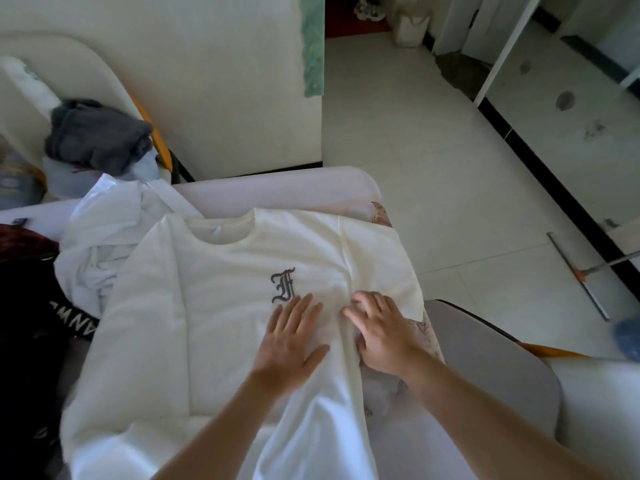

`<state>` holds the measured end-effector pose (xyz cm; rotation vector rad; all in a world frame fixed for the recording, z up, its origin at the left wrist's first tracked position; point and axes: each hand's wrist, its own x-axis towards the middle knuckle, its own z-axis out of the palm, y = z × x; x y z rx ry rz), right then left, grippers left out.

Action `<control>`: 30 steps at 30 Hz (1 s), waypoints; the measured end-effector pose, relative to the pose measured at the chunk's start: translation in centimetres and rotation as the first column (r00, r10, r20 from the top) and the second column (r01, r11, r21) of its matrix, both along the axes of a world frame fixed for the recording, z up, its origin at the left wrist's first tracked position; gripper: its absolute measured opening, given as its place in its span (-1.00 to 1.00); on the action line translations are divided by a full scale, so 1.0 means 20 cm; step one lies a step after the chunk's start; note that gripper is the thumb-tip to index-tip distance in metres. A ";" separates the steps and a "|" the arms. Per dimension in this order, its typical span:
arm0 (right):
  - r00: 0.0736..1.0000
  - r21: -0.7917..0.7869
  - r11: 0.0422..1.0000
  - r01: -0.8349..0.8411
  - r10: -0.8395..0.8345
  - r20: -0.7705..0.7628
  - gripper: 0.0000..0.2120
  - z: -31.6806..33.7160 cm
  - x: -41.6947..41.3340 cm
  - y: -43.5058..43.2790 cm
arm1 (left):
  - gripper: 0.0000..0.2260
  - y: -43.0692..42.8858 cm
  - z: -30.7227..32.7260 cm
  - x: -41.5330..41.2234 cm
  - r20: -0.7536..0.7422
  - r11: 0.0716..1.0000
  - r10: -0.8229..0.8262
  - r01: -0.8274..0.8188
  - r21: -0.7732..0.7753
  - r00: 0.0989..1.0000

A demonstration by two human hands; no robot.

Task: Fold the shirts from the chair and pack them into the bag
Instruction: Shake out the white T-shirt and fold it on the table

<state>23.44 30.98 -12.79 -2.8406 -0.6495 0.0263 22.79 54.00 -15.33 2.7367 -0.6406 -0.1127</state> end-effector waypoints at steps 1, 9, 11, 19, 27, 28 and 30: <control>0.999 -0.011 0.999 -0.035 0.035 0.027 -0.60 -0.02 0.00 0.01 | -0.32 0.08 -0.02 -0.06 -0.013 0.996 -0.039 0.040 0.076 0.999; 0.987 -0.263 0.962 -0.075 0.109 0.118 -0.78 -0.01 0.08 -0.02 | -0.30 0.53 0.00 -0.33 -0.080 0.933 0.127 -0.092 0.348 0.989; 0.989 -0.244 0.969 -0.030 0.064 0.135 -0.76 0.03 0.01 0.03 | -0.34 0.50 0.04 -0.40 -0.099 0.937 0.203 -0.164 0.310 0.974; 0.985 0.076 0.996 -0.046 0.058 -0.163 -0.92 0.16 -0.60 0.23 | -0.81 0.38 0.24 -0.78 0.128 1.000 -0.018 0.018 0.004 0.992; 0.886 -0.184 0.966 -0.182 0.080 -0.457 -0.48 0.20 -1.08 0.40 | -0.68 0.61 0.18 -1.16 -0.138 0.983 -0.169 0.177 0.049 0.976; 0.893 -0.161 0.976 -0.143 0.057 -0.446 -0.60 0.20 -1.11 0.40 | -0.80 0.64 0.17 -1.19 -0.106 0.982 -0.187 0.190 0.014 0.977; 0.908 -0.068 0.996 -0.051 0.018 -0.418 -0.79 0.22 -1.15 0.38 | -0.90 0.68 0.19 -1.22 -0.088 0.986 -0.168 0.166 -0.025 0.982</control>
